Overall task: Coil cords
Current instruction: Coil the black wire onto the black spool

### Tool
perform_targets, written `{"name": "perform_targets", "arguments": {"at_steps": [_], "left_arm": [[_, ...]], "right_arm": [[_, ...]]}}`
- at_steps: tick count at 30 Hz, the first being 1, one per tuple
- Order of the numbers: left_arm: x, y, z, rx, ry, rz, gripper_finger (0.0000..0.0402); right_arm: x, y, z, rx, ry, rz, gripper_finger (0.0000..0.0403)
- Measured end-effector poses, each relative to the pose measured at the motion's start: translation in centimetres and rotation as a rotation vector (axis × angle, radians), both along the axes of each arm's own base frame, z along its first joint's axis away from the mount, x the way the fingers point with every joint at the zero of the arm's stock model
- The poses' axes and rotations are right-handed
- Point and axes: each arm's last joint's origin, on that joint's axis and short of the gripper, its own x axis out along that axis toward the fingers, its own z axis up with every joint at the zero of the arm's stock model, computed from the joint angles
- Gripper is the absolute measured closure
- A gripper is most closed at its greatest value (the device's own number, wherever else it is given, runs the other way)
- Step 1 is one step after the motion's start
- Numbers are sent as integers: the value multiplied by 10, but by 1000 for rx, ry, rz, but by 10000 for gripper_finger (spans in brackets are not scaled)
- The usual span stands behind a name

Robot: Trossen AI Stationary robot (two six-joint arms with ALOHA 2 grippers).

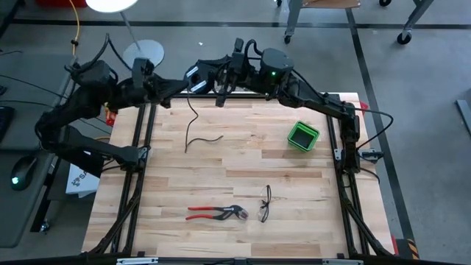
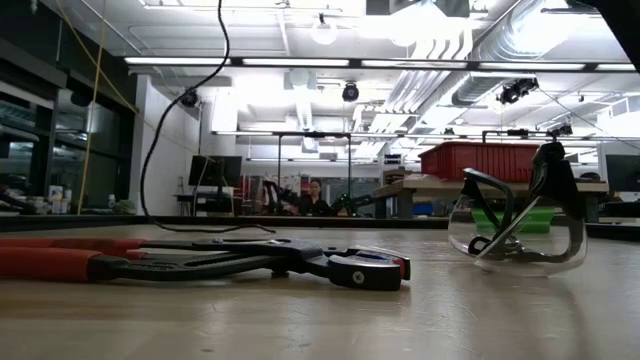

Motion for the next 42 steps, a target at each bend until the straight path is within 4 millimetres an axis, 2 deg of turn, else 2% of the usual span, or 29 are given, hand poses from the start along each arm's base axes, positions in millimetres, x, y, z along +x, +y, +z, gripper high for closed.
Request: {"name": "perform_targets", "arguments": {"at_steps": [8,14,21,27,30,34,42], "left_arm": [[-10,-1,-20,25,223,-10,401],[-13,1,-21,87,245,9,401],[-17,5,-14,73,180,16,401],[-25,10,-3,122,77,65,401],[-32,13,-1,174,78,97,401],[-34,18,0,223,79,134,401],[-32,23,6,354,50,172,401]], "right_arm": [[-7,-15,3,-4,4,-56,402],[-8,-20,-3,8,78,-61,402],[-27,-25,-16,66,339,-54,403],[-46,-31,-37,178,617,-39,402],[-51,-36,-42,269,658,45,399],[-53,-38,-40,417,620,186,363],[-41,-34,-38,477,534,253,240]]}}
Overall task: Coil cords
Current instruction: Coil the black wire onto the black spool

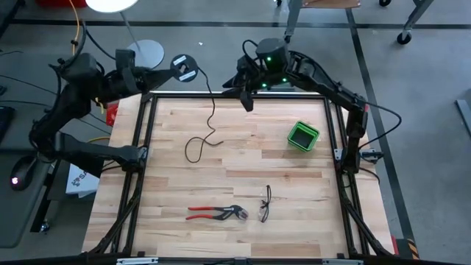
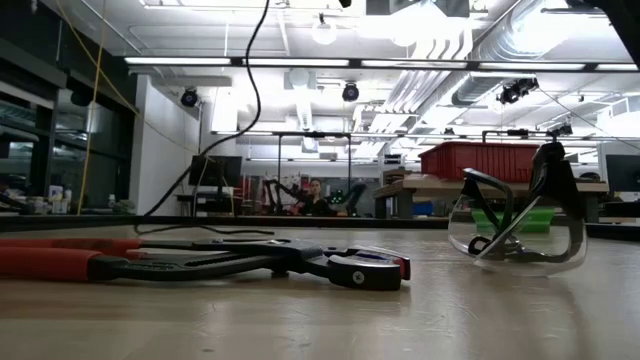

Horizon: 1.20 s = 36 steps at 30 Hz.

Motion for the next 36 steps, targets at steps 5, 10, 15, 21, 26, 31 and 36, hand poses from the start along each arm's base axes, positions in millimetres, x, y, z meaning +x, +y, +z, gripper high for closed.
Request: {"name": "perform_targets", "arguments": {"at_steps": [5,10,15,21,26,31,36], "left_arm": [[7,2,-1,81,27,19,401],[14,4,4,168,-3,24,401],[14,4,5,197,-7,24,401],[15,4,5,224,-6,30,401],[17,5,9,242,-44,36,401],[20,6,9,254,-43,39,401],[24,7,11,268,-68,43,401]], "right_arm": [[8,3,0,31,-44,18,220],[12,-2,-5,0,-29,-47,219],[13,-7,-2,-36,-61,-119,219],[16,-3,2,26,-111,-56,219],[16,-2,2,22,-110,-66,219],[16,-6,3,28,-120,-91,219],[16,-7,3,34,-122,-95,234]]}}
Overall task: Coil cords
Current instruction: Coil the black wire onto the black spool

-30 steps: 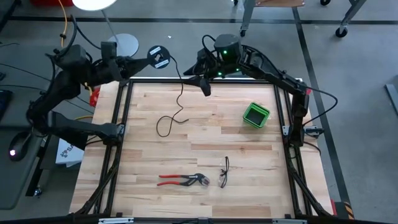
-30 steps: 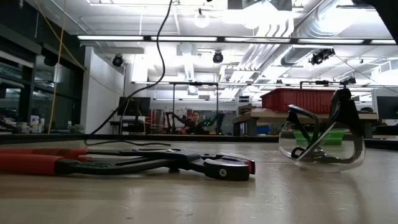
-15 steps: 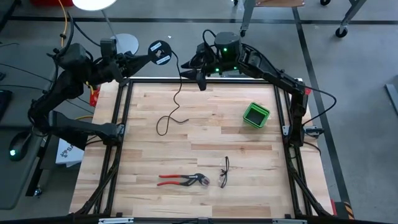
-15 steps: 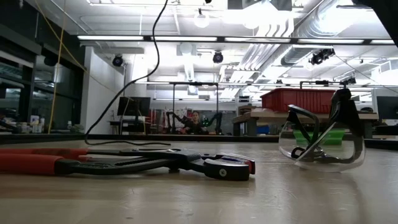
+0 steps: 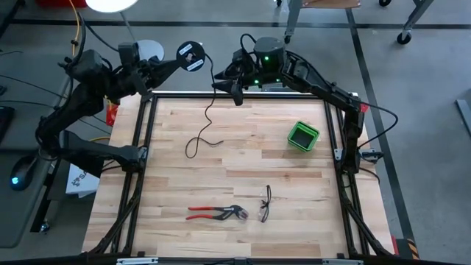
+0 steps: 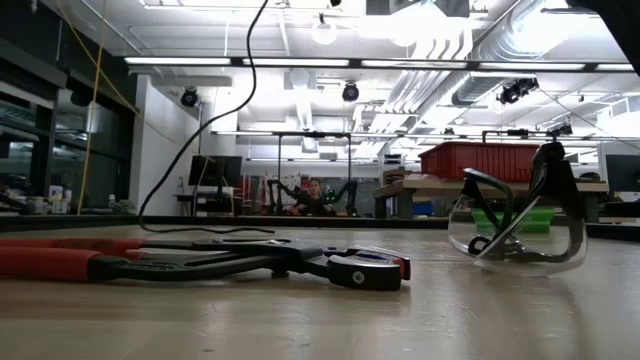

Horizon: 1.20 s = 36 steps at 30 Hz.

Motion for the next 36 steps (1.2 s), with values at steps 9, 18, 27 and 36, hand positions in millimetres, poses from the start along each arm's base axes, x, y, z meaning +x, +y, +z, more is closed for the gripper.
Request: {"name": "perform_targets", "arguments": {"at_steps": [9,18,27,36], "left_arm": [[3,1,-1,12,10,10,401],[3,2,-1,18,13,50,401],[28,15,-5,-27,-21,69,401],[54,22,-10,-273,-95,-182,401]], "right_arm": [[1,1,1,19,-9,-5,287],[3,7,1,17,-7,-12,394],[24,56,9,-100,-145,21,401],[41,62,7,-208,-245,-98,402]]}}
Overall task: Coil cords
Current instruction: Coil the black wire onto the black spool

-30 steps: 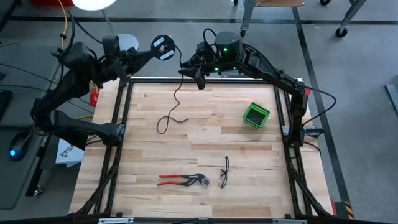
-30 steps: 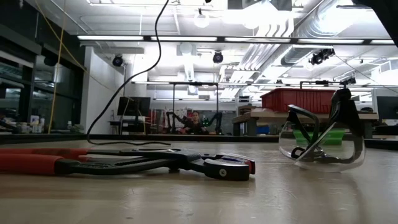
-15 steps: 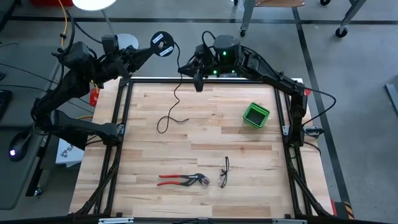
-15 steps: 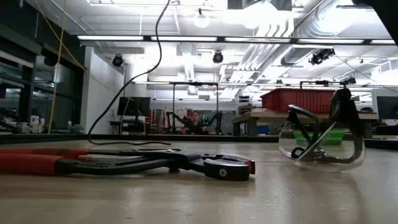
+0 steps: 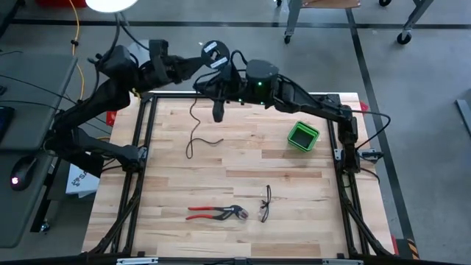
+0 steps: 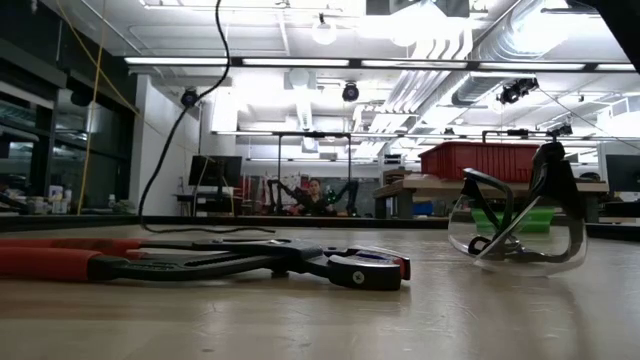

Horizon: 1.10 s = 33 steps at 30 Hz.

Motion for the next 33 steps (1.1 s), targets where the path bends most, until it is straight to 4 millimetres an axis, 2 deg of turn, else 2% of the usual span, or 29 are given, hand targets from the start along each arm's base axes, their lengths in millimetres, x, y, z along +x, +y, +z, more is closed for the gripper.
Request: {"name": "perform_targets", "arguments": {"at_steps": [9,20,29,33], "left_arm": [[-10,-5,4,-61,-22,-28,401],[-10,-10,2,-164,-18,-55,401],[-7,-25,2,-332,-30,-221,401],[-13,-32,4,-367,-24,-271,401]], "right_arm": [[-1,-2,6,-32,-56,-17,402],[-1,-3,14,-39,-158,-46,403],[2,-5,17,-104,-215,-90,403],[1,-6,18,-157,-216,-112,403]]}}
